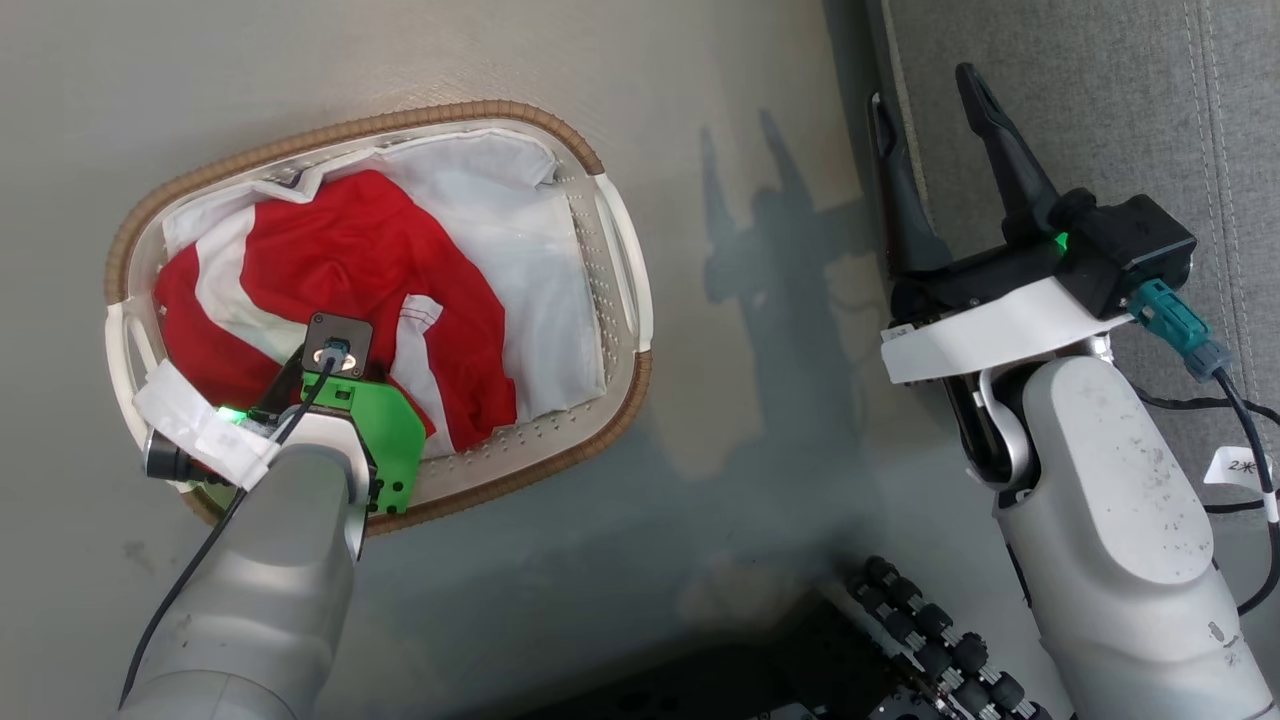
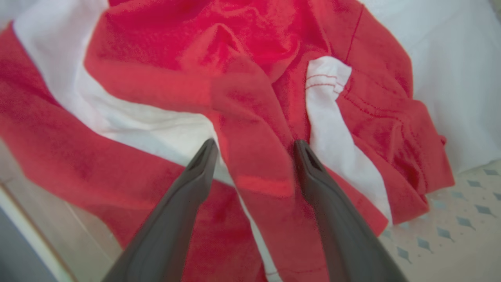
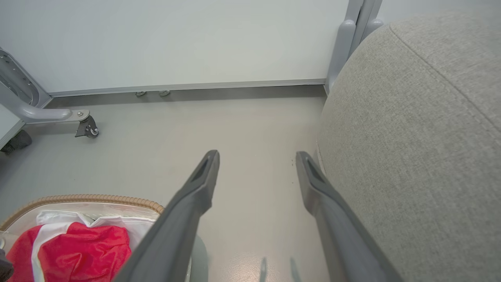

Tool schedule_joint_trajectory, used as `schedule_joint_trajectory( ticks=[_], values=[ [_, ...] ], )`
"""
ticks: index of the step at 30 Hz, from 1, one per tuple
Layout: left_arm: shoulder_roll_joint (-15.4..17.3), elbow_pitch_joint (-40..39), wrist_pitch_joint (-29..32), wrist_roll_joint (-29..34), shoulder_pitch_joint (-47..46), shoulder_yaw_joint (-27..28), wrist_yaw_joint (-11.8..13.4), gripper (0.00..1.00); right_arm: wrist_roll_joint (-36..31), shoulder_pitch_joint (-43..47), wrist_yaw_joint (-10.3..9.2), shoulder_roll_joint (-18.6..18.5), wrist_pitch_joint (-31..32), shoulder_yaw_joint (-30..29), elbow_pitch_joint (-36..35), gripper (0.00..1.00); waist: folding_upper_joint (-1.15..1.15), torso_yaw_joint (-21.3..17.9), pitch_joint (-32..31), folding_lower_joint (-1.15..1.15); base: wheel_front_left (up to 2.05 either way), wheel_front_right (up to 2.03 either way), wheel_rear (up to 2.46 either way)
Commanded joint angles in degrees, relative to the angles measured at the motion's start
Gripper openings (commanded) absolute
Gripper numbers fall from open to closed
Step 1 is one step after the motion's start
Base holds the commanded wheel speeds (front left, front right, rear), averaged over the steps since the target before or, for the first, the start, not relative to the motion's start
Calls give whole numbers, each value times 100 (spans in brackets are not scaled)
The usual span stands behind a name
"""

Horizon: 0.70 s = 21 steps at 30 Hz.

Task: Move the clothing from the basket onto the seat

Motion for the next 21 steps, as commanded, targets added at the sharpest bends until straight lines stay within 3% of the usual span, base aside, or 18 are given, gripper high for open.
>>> schedule_joint_trajectory(
  ticks=[1,11,12,13,14,21],
  values=[
    [76,9,83,-28,-144,10,83,100,67,-79,-6,-18,-1,24,-26,100,0,-44,65,-1,0,0,0],
    [169,29,321,70,-283,-178,169,100,185,-136,-6,-19,-1,94,-59,100,0,-155,263,-1,0,0,0],
    [179,30,320,65,-283,-186,172,92,194,-140,-6,-19,-1,96,-57,100,0,-161,267,-1,0,0,0],
    [182,31,304,54,-282,-197,172,29,210,-142,-6,-19,-1,92,-51,100,0,-165,266,-1,0,0,0],
    [180,29,270,59,-281,-218,159,0,216,-145,-6,-19,-1,84,-42,100,0,-164,262,-1,0,0,0],
    [102,29,-274,-97,-93,-200,84,0,264,-75,-6,-21,-1,59,80,100,0,-94,-44,-1,0,0,0]
  ],
)
